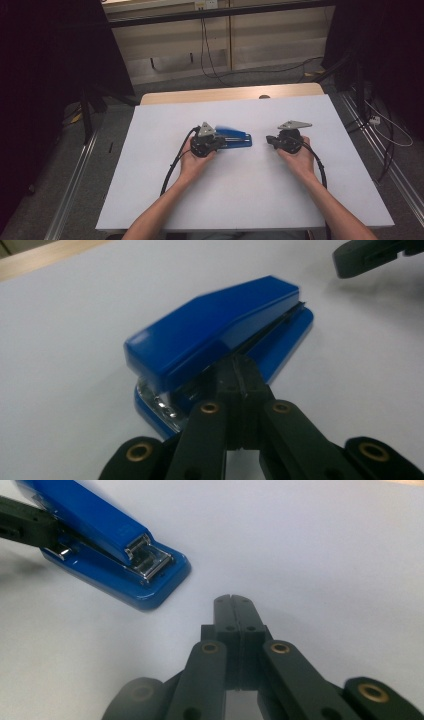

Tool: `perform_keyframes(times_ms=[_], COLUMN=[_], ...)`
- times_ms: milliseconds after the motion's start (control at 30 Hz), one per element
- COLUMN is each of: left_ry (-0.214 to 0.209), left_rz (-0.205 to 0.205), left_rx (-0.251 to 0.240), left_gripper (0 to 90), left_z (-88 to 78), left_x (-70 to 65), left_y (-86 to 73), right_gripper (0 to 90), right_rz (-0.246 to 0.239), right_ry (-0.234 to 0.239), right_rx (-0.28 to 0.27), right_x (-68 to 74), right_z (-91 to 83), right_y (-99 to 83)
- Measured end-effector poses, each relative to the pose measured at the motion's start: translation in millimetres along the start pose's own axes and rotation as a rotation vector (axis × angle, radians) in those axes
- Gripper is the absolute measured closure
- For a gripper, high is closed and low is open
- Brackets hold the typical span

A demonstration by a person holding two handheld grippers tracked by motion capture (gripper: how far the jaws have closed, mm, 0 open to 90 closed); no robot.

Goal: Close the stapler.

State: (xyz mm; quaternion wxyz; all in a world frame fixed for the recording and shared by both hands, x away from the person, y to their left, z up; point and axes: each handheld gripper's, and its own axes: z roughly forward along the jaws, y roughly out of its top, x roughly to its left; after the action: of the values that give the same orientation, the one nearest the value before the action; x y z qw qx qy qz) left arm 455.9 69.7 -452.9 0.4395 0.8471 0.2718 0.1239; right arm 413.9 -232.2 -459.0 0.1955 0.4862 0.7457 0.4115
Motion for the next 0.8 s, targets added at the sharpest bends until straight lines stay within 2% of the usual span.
perform_keyframes(times_ms=[200,500,667,800], left_ry=[-0.003,-0.003,0.006,-0.005], left_rz=[-0.014,-0.020,-0.019,-0.026], left_rx=[-0.001,-0.001,0.003,0.009], left_gripper=[90.0,90.0,90.0,89.1], left_z=[0.1,-0.2,-1.4,-3.6], left_x=[0.5,0.8,1.1,1.1], left_y=[-0.4,-0.1,0.1,-0.2], right_gripper=[90.0,90.0,90.0,90.0], right_rz=[-0.001,-0.011,-0.012,-0.014], right_ry=[0.010,0.025,0.026,0.028], right_rx=[-0.028,-0.103,-0.096,-0.096], right_x=[1.4,3.5,3.6,4.6], right_z=[-2.2,-8.3,-8.2,-8.6], right_y=[1.7,6.7,5.5,4.2])
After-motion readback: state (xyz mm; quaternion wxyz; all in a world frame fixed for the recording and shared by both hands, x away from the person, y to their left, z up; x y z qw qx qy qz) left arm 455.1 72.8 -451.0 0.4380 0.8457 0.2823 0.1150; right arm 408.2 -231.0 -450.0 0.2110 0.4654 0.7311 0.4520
